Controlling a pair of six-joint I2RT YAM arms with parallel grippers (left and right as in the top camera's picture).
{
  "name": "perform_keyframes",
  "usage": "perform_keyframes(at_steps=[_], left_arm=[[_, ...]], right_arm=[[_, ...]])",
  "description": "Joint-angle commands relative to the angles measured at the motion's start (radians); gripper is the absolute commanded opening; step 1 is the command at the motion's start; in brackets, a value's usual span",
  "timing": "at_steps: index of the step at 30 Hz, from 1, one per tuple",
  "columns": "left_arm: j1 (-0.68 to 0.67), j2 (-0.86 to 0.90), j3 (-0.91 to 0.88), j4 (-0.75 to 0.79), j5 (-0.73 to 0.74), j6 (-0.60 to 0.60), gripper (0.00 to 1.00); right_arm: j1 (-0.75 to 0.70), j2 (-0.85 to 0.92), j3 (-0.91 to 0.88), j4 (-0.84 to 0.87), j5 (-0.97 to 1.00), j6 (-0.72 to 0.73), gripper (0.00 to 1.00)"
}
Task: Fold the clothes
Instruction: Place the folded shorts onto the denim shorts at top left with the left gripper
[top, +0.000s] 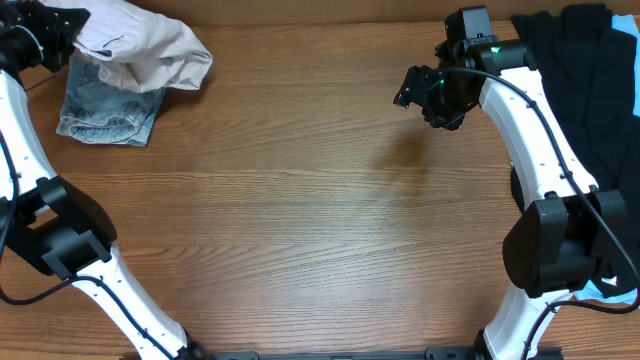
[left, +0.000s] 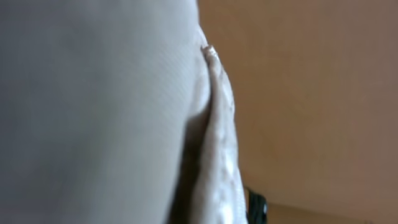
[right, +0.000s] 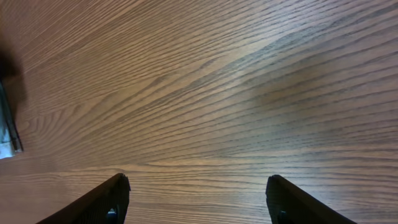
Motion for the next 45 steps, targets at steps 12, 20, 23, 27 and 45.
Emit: perform_keyframes(at_steps=[12, 20, 23, 27, 45], left_arm=[[0.012, -0.011, 0.043, 0.019, -0.309, -0.033, 0.04], [0.009, -0.003, 0.043, 0.046, -0.395, -0.089, 0.04], [-0.002, 0.006, 0.042, 0.073, -0.396, -0.118, 0.04], [-0.016, 0.006, 0.042, 0.187, -0.354, -0.132, 0.04], [-0.089, 0.032, 0.041, 0.055, -0.46, -0.083, 0.04]], right_arm=[[-0.001, -0.001, 0.011, 0.009, 0.035, -0.004, 0.74], [-0.001, -0.001, 0.011, 0.013, 0.035, -0.003, 0.74], [-0.001, -0.001, 0.011, 0.012, 0.035, -0.003, 0.74], [-0.001, -0.001, 0.011, 0.011, 0.035, -0.003, 0.74], [-0.001, -0.001, 0.011, 0.011, 0.036, -0.003, 0.74]])
